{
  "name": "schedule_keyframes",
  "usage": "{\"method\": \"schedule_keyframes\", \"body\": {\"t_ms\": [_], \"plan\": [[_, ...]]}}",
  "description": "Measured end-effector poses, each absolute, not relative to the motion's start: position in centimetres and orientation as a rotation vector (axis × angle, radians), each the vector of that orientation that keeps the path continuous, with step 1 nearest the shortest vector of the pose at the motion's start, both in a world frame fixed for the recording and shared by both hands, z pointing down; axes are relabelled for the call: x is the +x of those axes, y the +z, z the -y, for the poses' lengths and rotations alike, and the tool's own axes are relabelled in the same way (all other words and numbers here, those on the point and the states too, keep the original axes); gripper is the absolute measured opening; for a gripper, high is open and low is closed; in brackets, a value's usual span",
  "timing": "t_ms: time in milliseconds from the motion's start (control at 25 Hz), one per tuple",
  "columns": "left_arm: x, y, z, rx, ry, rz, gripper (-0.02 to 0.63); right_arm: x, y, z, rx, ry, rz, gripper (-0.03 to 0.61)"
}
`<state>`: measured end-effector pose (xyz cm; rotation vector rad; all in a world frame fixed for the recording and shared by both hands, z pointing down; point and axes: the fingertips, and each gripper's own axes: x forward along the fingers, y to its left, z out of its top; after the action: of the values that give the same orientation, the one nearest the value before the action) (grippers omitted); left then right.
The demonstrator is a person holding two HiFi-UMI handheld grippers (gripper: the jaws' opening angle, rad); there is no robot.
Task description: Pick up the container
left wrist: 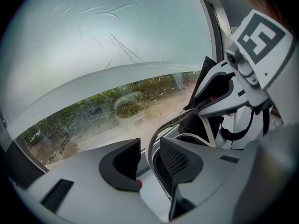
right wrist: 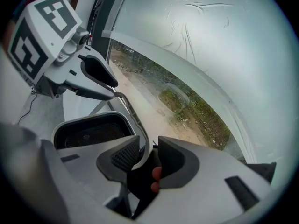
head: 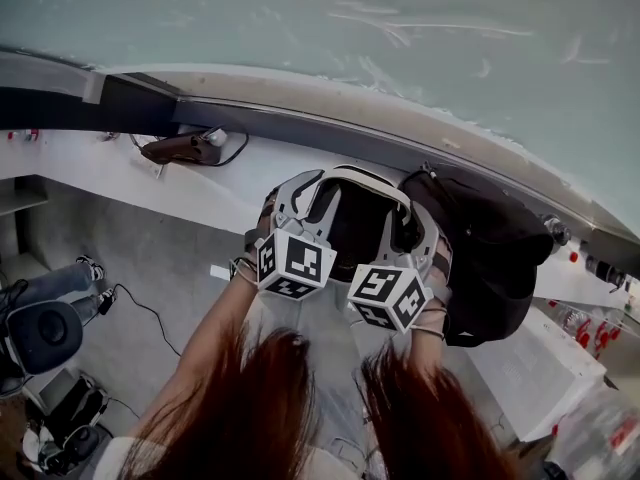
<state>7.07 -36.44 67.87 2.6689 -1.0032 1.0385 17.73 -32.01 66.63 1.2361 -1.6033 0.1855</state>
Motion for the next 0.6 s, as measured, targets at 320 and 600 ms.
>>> {"method": "schedule_keyframes", "body": {"t_ms": [320,600], "plan": [[7.5,69.6,36.8,2.651,1.083,1.008,0.124,17.9,68.1,32.4,1.206,0.189,1.575,0.120],[8.3,70.6,37.7,2.658,1.104,0.994,0.123,18.3,69.0,32.8,1.198,0.189,1.547,0.121]]}}
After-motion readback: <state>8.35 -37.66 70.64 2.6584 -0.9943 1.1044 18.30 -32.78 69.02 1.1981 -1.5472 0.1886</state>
